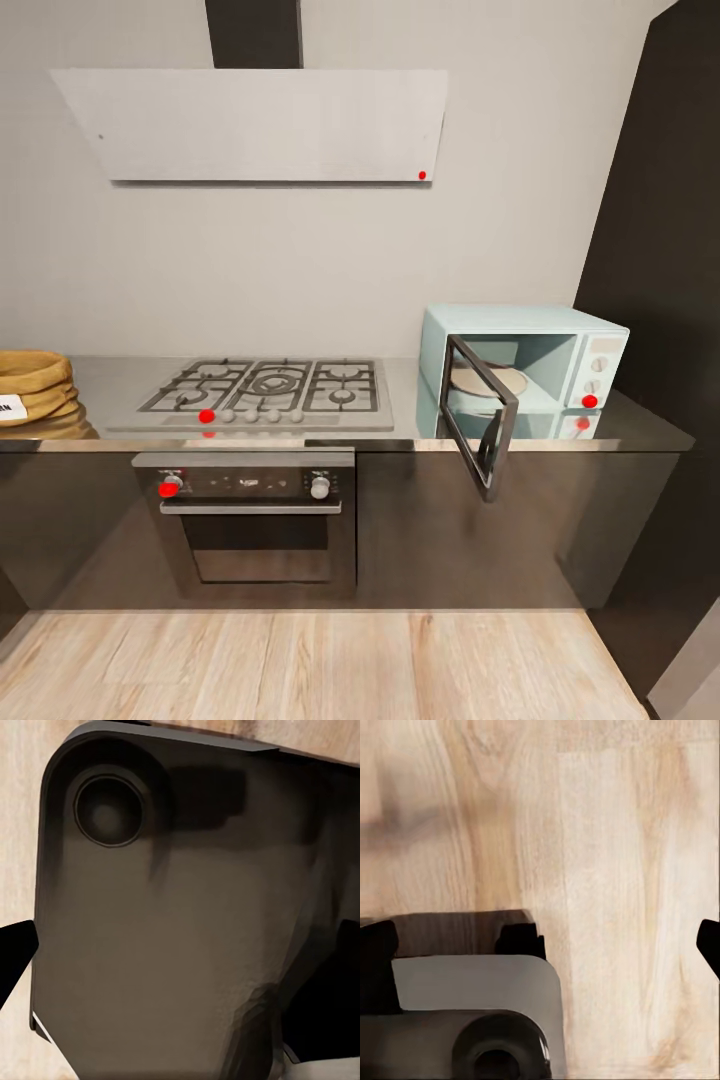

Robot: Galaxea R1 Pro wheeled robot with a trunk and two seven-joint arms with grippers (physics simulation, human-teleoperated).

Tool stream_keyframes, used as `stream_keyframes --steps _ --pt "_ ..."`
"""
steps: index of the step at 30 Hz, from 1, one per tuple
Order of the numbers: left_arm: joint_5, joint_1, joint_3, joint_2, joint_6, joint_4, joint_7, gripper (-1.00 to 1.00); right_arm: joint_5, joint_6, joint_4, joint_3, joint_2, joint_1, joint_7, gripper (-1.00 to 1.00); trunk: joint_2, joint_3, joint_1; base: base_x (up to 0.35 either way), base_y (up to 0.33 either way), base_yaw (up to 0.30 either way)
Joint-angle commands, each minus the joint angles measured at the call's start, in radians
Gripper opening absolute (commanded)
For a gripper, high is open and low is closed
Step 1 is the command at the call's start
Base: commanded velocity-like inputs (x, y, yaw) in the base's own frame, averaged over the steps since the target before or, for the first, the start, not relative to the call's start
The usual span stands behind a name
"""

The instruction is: In the kitchen, take the popcorn bag from the countertop, put it into the microwave, and heat it until the popcorn is cooked so the cooked popcorn ends up inside the bag.

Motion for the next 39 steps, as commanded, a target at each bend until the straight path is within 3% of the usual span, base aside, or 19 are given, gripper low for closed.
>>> stream_keyframes --steps 1,3,8,16,20,24,39 --pt "0.007 0.000 0.003 0.000 -0.002 0.000 -0.001 1.00 0.007 -0.004 0.003 -0.009 -0.001 0.010 -0.010 1.00 0.000 -0.001 0.000 0.000 0.000 0.000" --pt "0.011 0.000 0.004 0.001 -0.002 0.000 -0.001 1.00 0.009 -0.006 0.004 -0.008 0.003 0.023 -0.047 1.00 0.000 -0.001 0.000 0.000 0.000 0.097" --pt "0.065 0.000 0.013 0.002 -0.002 0.000 -0.001 1.00 0.012 -0.007 0.004 -0.007 0.023 0.028 -0.087 1.00 0.000 0.000 0.000 0.000 0.000 0.236" --pt "0.072 0.000 0.014 0.002 -0.042 0.001 -0.001 1.00 0.015 -0.016 0.004 -0.006 0.048 0.034 -0.092 1.00 0.000 0.004 0.000 0.000 0.000 0.266" --pt "0.072 0.000 0.014 0.002 -0.043 0.001 -0.001 1.00 0.069 -0.019 0.004 -0.006 0.073 0.038 -0.093 1.00 0.000 0.006 0.000 0.000 0.000 0.267" --pt "0.072 0.000 0.014 0.001 -0.043 0.001 -0.001 1.00 0.086 -0.020 0.004 -0.006 0.075 0.038 -0.094 1.00 0.000 0.008 0.000 0.000 0.000 0.267" --pt "0.071 0.000 0.012 0.003 -0.043 0.001 -0.001 1.00 0.088 -0.022 0.003 -0.006 0.067 0.038 -0.094 1.00 0.000 0.015 0.000 0.000 0.000 0.267"
